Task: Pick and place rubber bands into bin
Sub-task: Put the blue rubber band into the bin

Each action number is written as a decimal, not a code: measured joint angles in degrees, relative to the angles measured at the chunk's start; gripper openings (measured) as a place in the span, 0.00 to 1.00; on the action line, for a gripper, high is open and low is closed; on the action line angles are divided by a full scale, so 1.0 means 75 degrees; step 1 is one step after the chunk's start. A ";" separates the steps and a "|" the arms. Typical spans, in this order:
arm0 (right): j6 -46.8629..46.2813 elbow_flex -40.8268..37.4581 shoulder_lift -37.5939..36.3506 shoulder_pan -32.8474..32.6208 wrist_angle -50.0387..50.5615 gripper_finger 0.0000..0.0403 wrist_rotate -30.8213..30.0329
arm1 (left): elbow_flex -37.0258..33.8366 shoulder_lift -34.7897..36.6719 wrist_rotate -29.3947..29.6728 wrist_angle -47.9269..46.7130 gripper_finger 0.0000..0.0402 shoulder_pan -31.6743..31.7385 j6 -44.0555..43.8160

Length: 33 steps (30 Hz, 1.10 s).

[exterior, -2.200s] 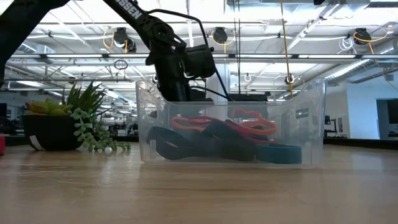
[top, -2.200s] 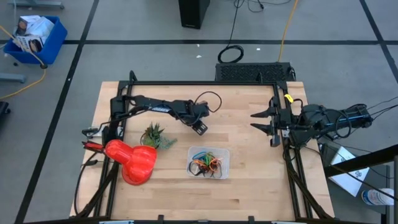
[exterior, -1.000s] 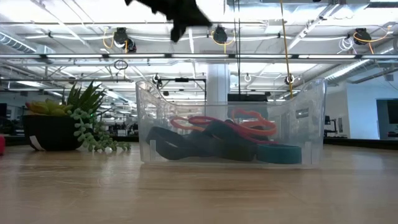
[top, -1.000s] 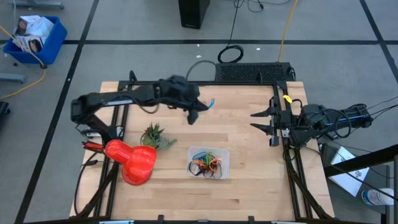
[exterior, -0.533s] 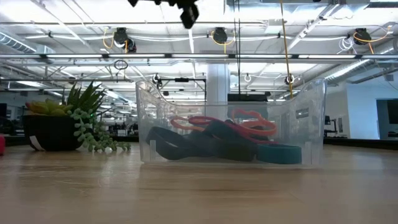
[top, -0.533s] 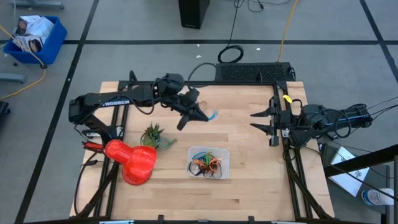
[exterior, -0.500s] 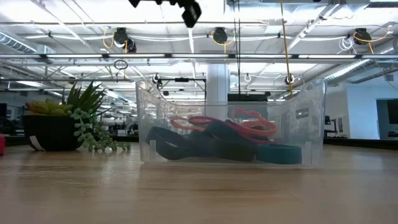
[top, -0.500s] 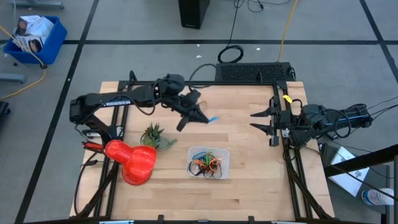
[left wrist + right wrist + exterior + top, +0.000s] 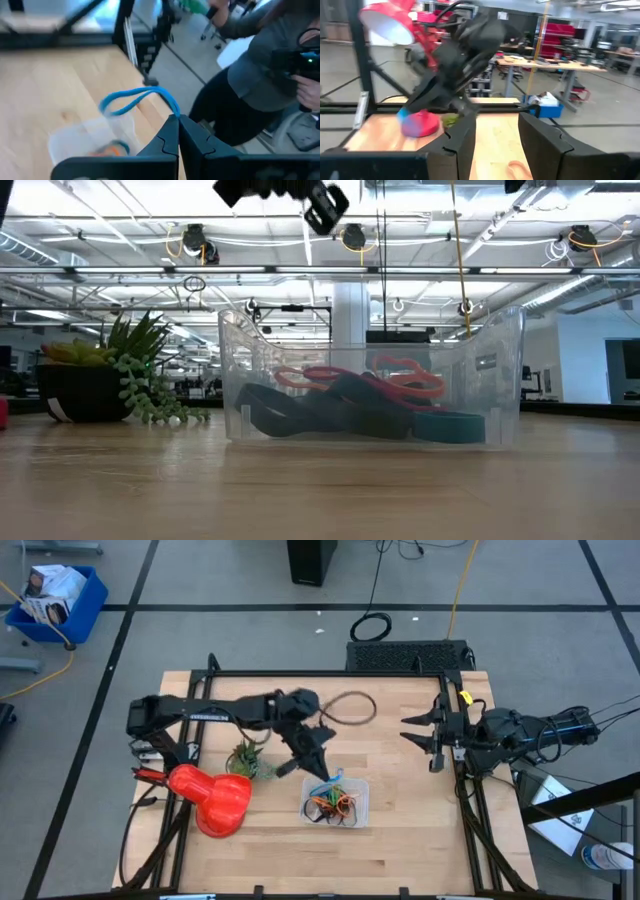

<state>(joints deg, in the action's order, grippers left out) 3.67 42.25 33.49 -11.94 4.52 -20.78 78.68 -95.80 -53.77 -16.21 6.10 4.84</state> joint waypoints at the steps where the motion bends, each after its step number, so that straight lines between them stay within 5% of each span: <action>1: -0.0051 -0.0012 0.0010 0.0001 -0.0013 0.35 -0.0078 | -0.0004 -0.0137 0.0028 -0.0080 0.01 -0.0063 -0.0002; 17: -0.0921 -0.0415 0.0038 0.0000 -0.0014 0.35 -0.0029 | -0.0004 -0.2368 0.0589 -0.1342 0.01 -0.0607 0.0062; 33: -0.0794 -0.0741 0.0037 0.0000 -0.0919 0.35 -0.0020 | -0.0004 -0.2632 0.1928 -0.1397 0.04 -0.0631 -0.0701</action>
<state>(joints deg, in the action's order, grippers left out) -2.28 36.69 33.77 -11.94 -2.37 -20.93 78.65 -115.54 -39.31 -26.69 1.37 -0.42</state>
